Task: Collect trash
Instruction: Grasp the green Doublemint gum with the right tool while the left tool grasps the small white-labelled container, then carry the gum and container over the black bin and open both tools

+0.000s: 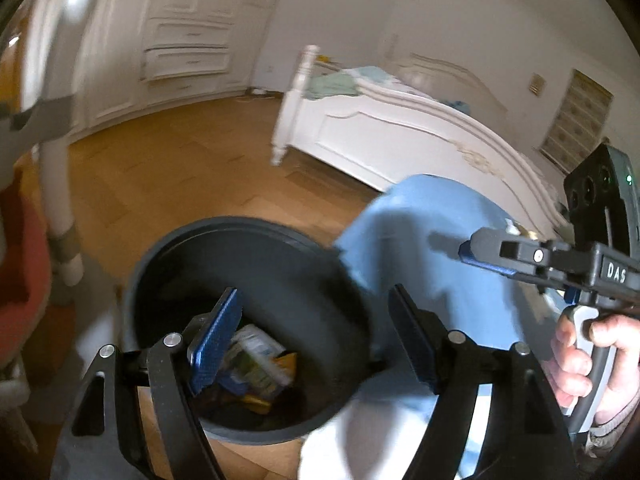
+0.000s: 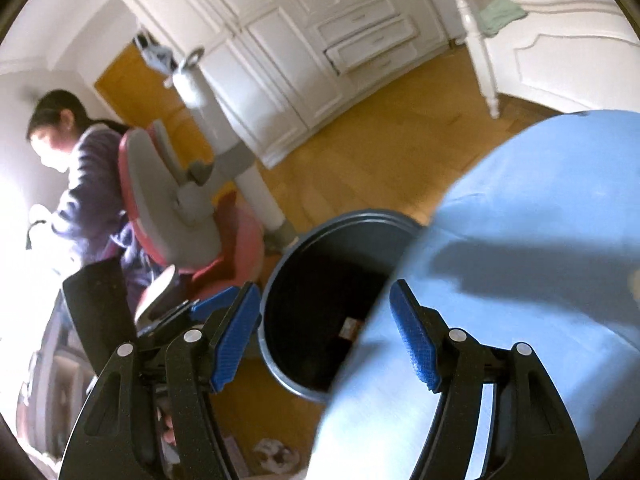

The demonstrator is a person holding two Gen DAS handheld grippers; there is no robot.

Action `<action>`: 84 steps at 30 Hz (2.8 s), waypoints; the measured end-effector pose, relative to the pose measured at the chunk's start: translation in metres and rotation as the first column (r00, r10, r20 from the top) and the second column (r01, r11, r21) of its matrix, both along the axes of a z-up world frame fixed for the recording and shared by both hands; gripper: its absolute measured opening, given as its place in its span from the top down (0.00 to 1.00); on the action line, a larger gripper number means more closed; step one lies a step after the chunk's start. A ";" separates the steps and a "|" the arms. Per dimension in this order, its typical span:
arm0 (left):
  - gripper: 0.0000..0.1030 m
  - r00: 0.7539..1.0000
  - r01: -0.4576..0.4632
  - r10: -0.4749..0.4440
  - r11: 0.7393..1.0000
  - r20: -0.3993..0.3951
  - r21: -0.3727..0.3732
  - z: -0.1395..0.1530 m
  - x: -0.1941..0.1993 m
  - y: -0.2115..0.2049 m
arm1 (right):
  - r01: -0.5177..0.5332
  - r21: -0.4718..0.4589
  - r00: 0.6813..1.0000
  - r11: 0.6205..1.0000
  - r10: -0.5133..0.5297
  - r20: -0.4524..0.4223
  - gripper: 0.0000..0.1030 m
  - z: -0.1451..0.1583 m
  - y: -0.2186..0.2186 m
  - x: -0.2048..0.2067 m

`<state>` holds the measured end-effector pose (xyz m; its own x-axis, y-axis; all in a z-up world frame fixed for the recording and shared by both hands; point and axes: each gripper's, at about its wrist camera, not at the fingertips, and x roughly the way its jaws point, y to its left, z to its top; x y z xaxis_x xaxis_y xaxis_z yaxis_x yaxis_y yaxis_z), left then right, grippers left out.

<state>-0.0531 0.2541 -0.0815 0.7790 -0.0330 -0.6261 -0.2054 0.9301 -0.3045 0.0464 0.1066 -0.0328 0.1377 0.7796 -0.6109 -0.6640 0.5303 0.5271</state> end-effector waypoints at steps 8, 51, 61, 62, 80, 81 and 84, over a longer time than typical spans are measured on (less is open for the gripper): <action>0.27 0.978 0.208 -0.209 0.977 0.007 0.035 0.024 0.056 -0.086 | 0.143 -0.006 0.985 0.990 -0.142 0.098 0.34 0.016 -0.126 0.007; 0.99 0.809 0.576 -0.541 0.807 -0.232 0.130 -0.014 0.241 -0.238 | 0.318 0.104 0.948 0.943 -0.316 -0.029 0.69 -0.013 -0.339 0.015; 0.82 0.802 0.589 -0.552 0.795 -0.229 0.146 -0.007 0.218 -0.250 | 0.333 0.113 0.943 0.936 -0.332 -0.029 0.69 -0.013 -0.328 0.024; 0.76 0.799 0.592 -0.556 0.794 -0.229 0.139 -0.007 0.219 -0.253 | 0.344 0.110 0.939 0.932 -0.343 -0.026 0.69 -0.013 -0.331 0.023; 0.60 0.760 0.649 -0.608 0.726 -0.231 0.226 -0.011 0.215 -0.340 | 0.458 0.081 0.889 0.885 -0.456 -0.047 0.69 -0.031 -0.377 0.008; 0.60 0.772 0.635 -0.599 0.742 -0.212 0.216 -0.009 0.212 -0.334 | 0.457 0.084 0.890 0.886 -0.454 -0.049 0.69 -0.031 -0.376 0.007; 0.60 0.806 0.591 -0.576 0.785 -0.135 0.182 0.007 0.192 -0.315 | 0.453 0.085 0.891 0.887 -0.450 -0.055 0.69 -0.029 -0.372 0.007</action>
<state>0.1394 -0.0605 -0.0749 0.6080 -0.3327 -0.7209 0.3842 0.9179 -0.0996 0.0537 -0.2658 -0.0620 0.4698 0.6912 -0.5491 -0.3462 0.7165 0.6057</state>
